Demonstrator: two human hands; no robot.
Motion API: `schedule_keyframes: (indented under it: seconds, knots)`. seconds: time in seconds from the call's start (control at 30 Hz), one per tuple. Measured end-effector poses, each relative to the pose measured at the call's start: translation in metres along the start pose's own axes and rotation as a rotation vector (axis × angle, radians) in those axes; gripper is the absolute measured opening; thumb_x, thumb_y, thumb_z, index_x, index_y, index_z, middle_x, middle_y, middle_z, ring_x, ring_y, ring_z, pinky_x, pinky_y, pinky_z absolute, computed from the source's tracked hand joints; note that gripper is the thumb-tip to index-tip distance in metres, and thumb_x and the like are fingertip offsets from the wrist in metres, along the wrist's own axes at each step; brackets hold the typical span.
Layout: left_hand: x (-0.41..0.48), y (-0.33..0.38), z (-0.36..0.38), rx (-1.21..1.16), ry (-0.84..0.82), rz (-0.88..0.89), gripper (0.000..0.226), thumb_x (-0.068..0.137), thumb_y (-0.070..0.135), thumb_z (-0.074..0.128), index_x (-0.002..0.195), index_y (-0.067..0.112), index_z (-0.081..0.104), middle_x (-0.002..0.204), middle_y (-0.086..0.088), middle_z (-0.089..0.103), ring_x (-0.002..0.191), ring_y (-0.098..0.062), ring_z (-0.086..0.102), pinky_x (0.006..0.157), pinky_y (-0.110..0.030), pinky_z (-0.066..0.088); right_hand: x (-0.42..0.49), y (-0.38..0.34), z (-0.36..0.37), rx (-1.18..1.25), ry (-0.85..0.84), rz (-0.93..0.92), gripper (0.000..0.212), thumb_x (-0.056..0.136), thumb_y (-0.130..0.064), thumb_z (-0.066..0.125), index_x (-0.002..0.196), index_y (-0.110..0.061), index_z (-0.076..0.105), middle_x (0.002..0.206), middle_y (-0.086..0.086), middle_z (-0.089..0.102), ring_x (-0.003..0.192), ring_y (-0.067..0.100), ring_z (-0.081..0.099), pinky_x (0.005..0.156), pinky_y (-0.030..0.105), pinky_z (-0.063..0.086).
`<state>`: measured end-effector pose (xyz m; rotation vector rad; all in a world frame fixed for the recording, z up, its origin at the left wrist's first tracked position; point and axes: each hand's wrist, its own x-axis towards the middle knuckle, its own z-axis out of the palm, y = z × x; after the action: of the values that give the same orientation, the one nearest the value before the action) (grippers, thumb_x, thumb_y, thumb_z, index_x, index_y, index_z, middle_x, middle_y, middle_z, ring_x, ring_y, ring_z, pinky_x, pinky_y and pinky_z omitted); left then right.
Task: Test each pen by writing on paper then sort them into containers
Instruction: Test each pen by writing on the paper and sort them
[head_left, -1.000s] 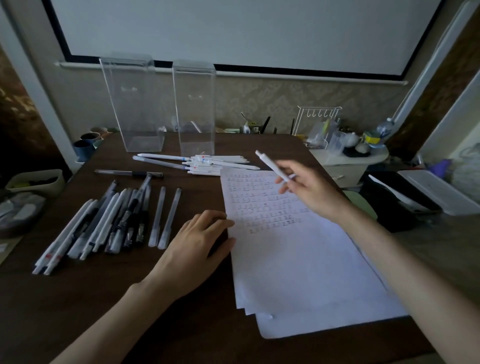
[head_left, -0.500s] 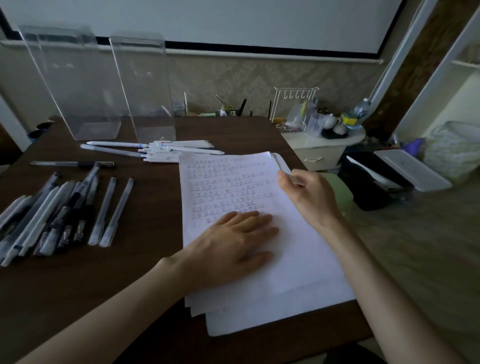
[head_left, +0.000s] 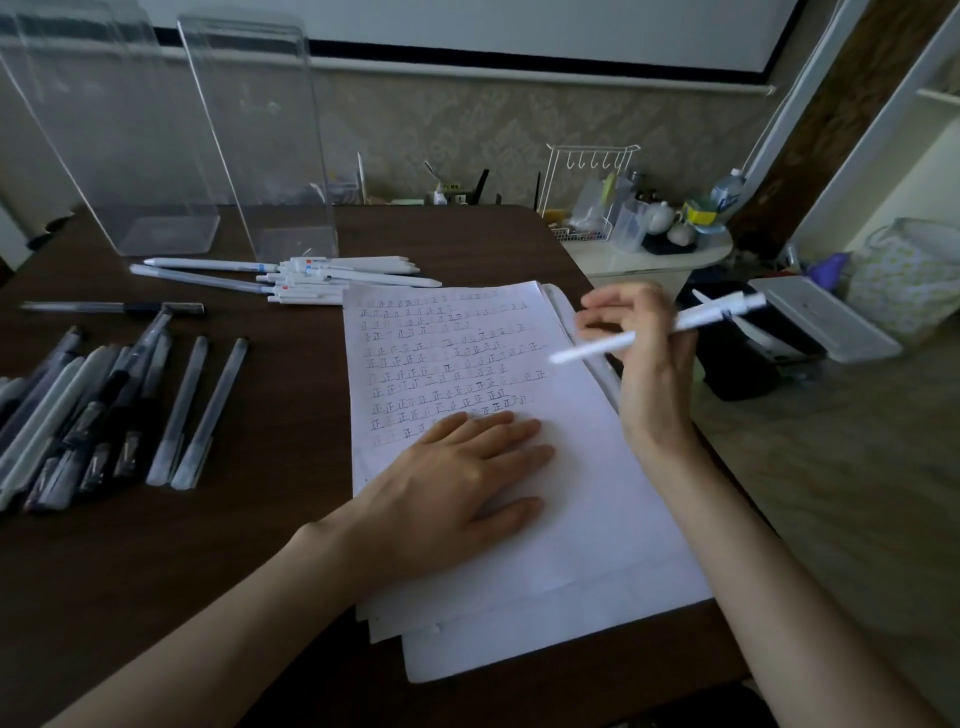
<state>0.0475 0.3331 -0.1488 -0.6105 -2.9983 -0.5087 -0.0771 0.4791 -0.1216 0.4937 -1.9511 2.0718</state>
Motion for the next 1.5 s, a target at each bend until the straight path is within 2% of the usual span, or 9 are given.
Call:
schedule_keyframes:
  seconds: [0.1,0.27,0.37,0.47,0.63,0.8,1.03,1.23,1.5]
  knots:
    - [0.0,0.0,0.0,-0.002,-0.006,-0.002,0.062,0.09,0.059,0.018,0.146,0.033,0.028,0.154,0.01,0.02,0.142,-0.008,0.012,0.113,-0.025,0.004,0.0,0.007,0.001,-0.088,-0.143,0.166,0.052,0.09,-0.045,0.033,0.077,-0.008,0.067,0.06,0.003,0.068,0.055,0.009,0.056,0.054,0.019,0.043]
    - [0.0,0.0,0.001,-0.014,-0.003,0.007,0.061,0.091,0.058,0.019,0.145,0.032,0.03,0.154,0.009,0.022,0.142,-0.009,0.014,0.114,-0.028,0.009,-0.004,0.015,0.006,-0.261,-0.334,0.097,0.02,0.084,-0.016,0.069,0.07,-0.006,0.059,0.058,0.001,0.06,0.054,0.005,0.05,0.052,0.017,0.039]
    - [0.002,-0.003,0.0,-0.03,0.006,0.011,0.06,0.091,0.058,0.023,0.144,0.032,0.032,0.153,0.008,0.026,0.141,-0.009,0.017,0.114,-0.028,0.011,-0.002,0.019,0.004,-0.371,-0.33,0.123,0.028,0.081,-0.004,0.066,0.063,-0.006,0.044,0.05,0.003,0.044,0.043,0.003,0.038,0.044,0.016,0.03]
    - [0.003,-0.004,-0.001,-0.038,-0.008,0.01,0.061,0.09,0.059,0.021,0.145,0.033,0.029,0.153,0.01,0.024,0.141,-0.007,0.015,0.113,-0.026,0.008,-0.002,0.018,0.004,-0.44,-0.348,0.122,0.03,0.077,0.003,0.058,0.059,-0.006,0.036,0.048,0.008,0.037,0.037,0.002,0.04,0.042,0.021,0.028]
    - [0.002,-0.002,0.0,-0.025,-0.004,0.015,0.063,0.089,0.06,0.018,0.145,0.033,0.03,0.153,0.009,0.025,0.141,-0.008,0.016,0.112,-0.025,0.006,-0.002,0.021,0.003,-0.449,-0.399,0.085,0.029,0.083,0.0,0.059,0.061,-0.003,0.039,0.047,0.007,0.042,0.038,0.002,0.043,0.044,0.018,0.033]
    - [0.001,-0.001,0.002,-0.016,0.004,0.016,0.063,0.09,0.06,0.018,0.145,0.032,0.031,0.153,0.008,0.026,0.141,-0.009,0.017,0.112,-0.025,0.007,-0.002,0.025,0.005,-0.498,-0.398,0.033,0.038,0.082,0.0,0.06,0.059,-0.012,0.033,0.052,0.001,0.028,0.051,0.009,0.028,0.049,0.027,0.027]
    - [0.001,-0.001,0.001,-0.018,-0.005,0.011,0.063,0.09,0.06,0.017,0.145,0.033,0.03,0.153,0.008,0.025,0.141,-0.008,0.016,0.113,-0.027,0.008,-0.004,0.02,0.005,-0.487,-0.4,0.04,0.03,0.08,0.005,0.058,0.06,-0.003,0.037,0.053,0.007,0.027,0.04,0.003,0.035,0.042,0.008,0.027]
    - [0.001,-0.002,0.001,-0.023,-0.008,0.011,0.064,0.089,0.061,0.016,0.145,0.033,0.028,0.154,0.009,0.022,0.142,-0.008,0.014,0.113,-0.027,0.006,-0.003,0.021,0.005,-0.478,-0.382,0.032,0.031,0.08,0.005,0.058,0.06,-0.004,0.036,0.054,0.005,0.026,0.042,0.005,0.029,0.042,0.009,0.027]
    - [0.001,-0.003,0.002,-0.015,-0.004,0.015,0.063,0.09,0.06,0.017,0.145,0.034,0.028,0.154,0.009,0.022,0.141,-0.008,0.013,0.11,-0.023,0.002,-0.003,0.023,0.004,-0.473,-0.409,0.046,0.03,0.081,0.004,0.059,0.06,0.002,0.038,0.054,0.011,0.03,0.041,0.004,0.035,0.044,0.009,0.03]
